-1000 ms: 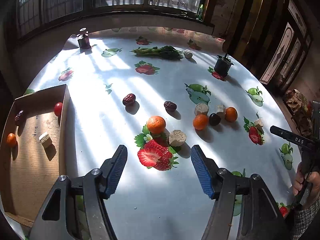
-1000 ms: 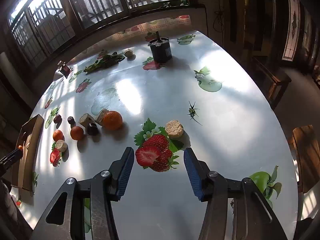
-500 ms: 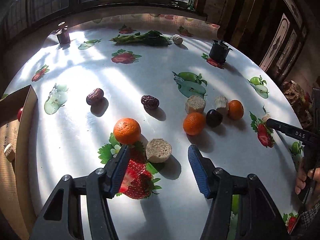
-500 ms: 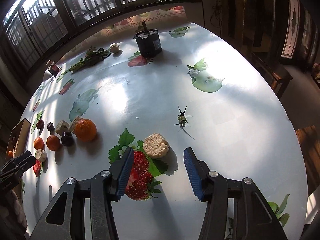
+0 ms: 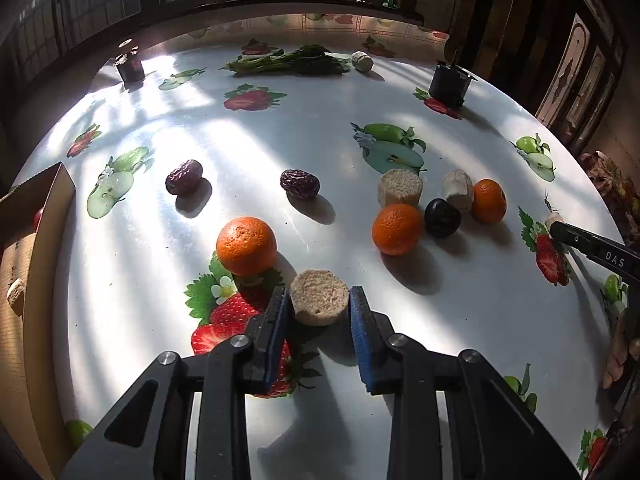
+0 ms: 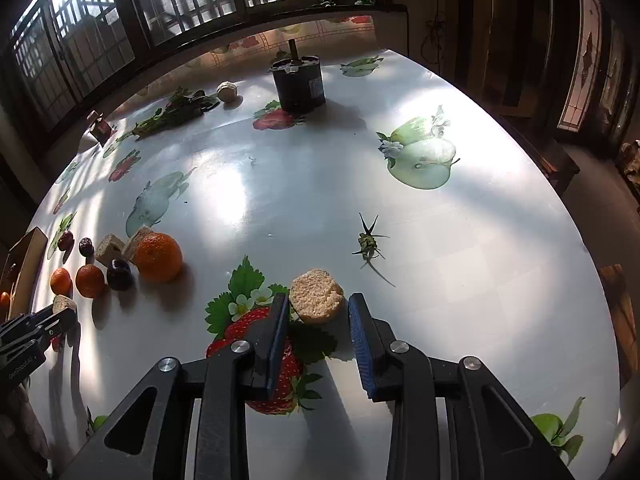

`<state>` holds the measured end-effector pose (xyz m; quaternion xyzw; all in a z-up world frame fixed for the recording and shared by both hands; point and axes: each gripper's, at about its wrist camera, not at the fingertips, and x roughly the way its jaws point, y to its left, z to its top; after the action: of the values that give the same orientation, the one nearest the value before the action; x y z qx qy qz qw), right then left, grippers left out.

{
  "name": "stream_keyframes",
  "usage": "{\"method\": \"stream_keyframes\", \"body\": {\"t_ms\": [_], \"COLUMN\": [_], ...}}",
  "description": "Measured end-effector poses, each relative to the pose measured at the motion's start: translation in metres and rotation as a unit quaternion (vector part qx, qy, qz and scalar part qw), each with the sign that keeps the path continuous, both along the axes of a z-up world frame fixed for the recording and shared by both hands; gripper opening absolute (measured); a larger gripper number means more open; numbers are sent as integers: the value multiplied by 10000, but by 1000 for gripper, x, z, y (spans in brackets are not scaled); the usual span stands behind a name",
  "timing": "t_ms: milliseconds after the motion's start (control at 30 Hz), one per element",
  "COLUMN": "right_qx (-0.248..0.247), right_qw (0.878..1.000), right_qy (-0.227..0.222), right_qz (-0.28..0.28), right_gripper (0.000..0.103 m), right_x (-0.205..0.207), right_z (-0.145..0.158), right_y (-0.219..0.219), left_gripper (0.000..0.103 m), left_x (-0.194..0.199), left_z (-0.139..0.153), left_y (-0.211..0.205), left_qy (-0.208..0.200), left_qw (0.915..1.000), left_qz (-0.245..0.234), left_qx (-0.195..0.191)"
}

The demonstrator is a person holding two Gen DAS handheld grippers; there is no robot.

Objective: Organize fruits
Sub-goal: 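Grasp the round rice cake with the left gripper while the right grasps another, then carry both rice cakes into the tray and open both grippers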

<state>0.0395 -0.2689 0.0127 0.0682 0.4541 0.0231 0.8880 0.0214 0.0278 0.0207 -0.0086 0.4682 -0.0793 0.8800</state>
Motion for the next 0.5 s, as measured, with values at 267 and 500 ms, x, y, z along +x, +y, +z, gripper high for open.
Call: {"method": "stream_keyframes", "body": {"t_ms": [267, 500], "right_qx": [322, 482], "right_qw": [9995, 9980], "right_qy": [-68, -314], "right_qz": [-7, 258], "right_gripper": [29, 29], "right_x": [-15, -42], "right_z": [11, 41], "right_y": [1, 22], "left_gripper": [29, 29], "left_x": [-31, -61], "left_z": [27, 56], "left_y": [27, 69], "left_qy": [-207, -497], "left_qw": [9985, 9940], "left_qz": [215, 559], "left_qx": [-455, -800]}}
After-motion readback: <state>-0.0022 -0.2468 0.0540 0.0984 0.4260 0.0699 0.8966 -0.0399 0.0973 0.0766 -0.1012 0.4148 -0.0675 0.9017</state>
